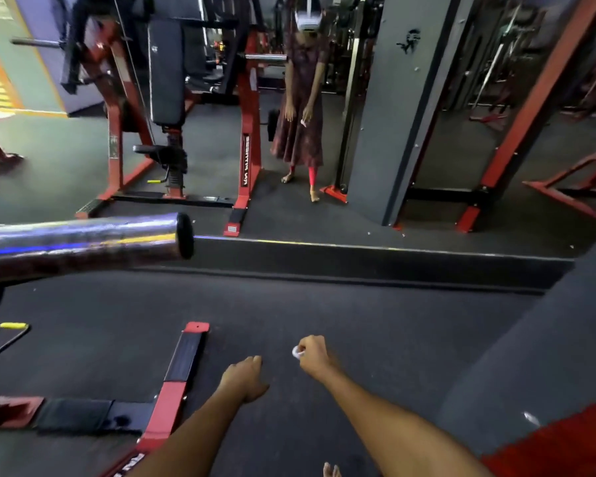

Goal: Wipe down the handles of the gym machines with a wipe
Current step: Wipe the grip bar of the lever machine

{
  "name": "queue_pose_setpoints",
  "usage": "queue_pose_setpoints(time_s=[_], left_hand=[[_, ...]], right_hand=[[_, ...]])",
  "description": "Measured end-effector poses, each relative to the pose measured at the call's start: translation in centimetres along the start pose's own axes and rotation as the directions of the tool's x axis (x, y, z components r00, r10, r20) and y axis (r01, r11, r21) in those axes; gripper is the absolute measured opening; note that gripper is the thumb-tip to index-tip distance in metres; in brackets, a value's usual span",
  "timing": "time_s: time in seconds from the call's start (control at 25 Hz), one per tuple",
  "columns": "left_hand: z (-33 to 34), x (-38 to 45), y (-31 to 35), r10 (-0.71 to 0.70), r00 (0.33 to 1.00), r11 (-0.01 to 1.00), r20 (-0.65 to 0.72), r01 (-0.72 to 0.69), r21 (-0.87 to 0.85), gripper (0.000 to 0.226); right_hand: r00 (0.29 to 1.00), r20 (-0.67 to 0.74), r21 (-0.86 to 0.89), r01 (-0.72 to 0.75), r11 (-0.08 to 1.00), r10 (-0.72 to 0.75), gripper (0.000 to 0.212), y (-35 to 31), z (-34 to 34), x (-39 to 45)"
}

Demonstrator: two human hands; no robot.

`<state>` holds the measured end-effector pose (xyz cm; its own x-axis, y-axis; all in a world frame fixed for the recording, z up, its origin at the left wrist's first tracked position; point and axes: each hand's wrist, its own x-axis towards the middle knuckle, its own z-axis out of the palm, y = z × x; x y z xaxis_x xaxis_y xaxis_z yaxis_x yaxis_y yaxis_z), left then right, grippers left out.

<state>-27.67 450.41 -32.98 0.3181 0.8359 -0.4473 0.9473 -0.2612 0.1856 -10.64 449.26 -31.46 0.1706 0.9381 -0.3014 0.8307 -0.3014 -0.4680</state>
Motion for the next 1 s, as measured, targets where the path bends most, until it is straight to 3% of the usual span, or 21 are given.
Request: queue_pose_setpoints(time_s=[0.16, 0.44, 0.68, 1.0], left_hand=[[-3.3, 8.0, 2.0, -0.048, 0.999, 0.999, -0.014, 0.048, -0.01, 0.05], [-10.5, 20.4, 3.5, -0.174, 0.982, 0.985, -0.077, 0.175, 0.009, 0.055], [-14.6, 28.8, -5.7, -0.422, 0.902, 0.904, -0.087, 0.411, -0.122, 0.046], [-24.5, 37.3, -21.9, -0.605, 0.786, 0.786, -0.129, 0.563, -0.255, 0.047]], right_hand=[[0.997, 0.078, -0.062, 0.021, 0.998, -0.016, 0.018, 2.2, -2.8, 8.8], [0.927, 0.242, -0.253, 0.346, 0.904, -0.287, 0.02, -0.6, -8.5, 23.7], [0.837, 0.309, -0.202, 0.522, 0.829, -0.451, 0.021, -8.7, -6.6, 38.2], [0.653, 0.371, -0.119, 0.738, 0.664, -0.66, 0.026, -28.4, -2.6, 53.7]])
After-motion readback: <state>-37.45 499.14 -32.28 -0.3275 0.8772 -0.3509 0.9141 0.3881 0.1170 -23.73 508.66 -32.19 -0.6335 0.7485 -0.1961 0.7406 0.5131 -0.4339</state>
